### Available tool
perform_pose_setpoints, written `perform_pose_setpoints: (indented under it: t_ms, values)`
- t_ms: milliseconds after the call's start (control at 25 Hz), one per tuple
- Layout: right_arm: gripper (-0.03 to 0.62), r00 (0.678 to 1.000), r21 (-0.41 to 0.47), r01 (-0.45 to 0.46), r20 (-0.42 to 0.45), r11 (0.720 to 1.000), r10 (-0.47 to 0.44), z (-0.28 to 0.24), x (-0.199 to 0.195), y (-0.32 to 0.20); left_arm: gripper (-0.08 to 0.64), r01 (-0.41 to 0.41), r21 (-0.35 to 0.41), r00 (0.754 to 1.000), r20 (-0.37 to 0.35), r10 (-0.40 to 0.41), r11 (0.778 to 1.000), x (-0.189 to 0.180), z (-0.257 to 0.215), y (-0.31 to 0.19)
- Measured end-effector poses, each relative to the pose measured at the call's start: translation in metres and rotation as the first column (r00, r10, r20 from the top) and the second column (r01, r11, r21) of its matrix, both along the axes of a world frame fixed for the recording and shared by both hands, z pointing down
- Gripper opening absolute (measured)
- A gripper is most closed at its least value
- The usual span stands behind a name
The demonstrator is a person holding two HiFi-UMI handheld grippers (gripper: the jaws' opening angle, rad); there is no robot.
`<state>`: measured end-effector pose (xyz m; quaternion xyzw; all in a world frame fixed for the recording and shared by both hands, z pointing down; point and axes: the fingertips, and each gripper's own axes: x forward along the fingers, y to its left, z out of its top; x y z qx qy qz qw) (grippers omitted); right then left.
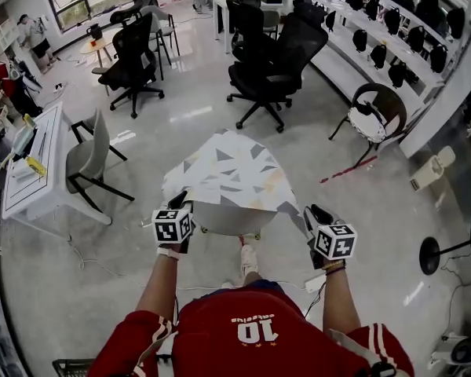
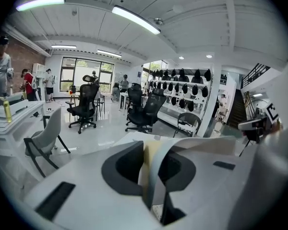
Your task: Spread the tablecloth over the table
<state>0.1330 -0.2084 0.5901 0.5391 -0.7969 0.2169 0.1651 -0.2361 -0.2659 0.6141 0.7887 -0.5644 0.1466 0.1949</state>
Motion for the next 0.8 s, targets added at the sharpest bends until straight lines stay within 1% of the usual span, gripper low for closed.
perform_pose_setpoints:
  t_ms: [120,320,440,520,720,800]
  values:
    - [0.087,1.000,0.042,-0.005,0.011,0.999,0.005,-0.015,0.004,-0.005,0.054,-0.031,-0.026,0.999,0.031,0.032,0.999,0.014,0.008,0.005]
    - [0.087,0.999,0.062,0.028,0.028,0.998,-0.030,-0.023,-0.007,-0.006,0.063,-0.098,-0.080,0.985,0.136,0.108,0.992,0.037,0.023,0.013]
    - [0.087,0.998,0.054,0.046,0.027,0.997,-0.048,-0.022,-0.015,-0.006,0.072,-0.120,-0.122,0.979,0.153,0.138,0.985,0.036,0.029,0.014]
    - [0.087,0.998,0.052,0.050,0.030,0.997,-0.051,-0.021,-0.018,-0.008,0.098,-0.137,-0.149,0.974,0.160,0.160,0.979,0.034,0.031,0.016]
    - [0.087,0.997,0.058,0.061,0.047,0.996,-0.064,-0.026,-0.026,-0.012,0.169,-0.197,-0.204,0.949,0.205,0.239,0.959,0.031,0.033,0.029]
    - [0.087,0.996,0.060,0.069,0.053,0.996,-0.073,-0.027,-0.032,-0.014,0.180,-0.207,-0.220,0.939,0.228,0.256,0.953,0.030,0.035,0.035]
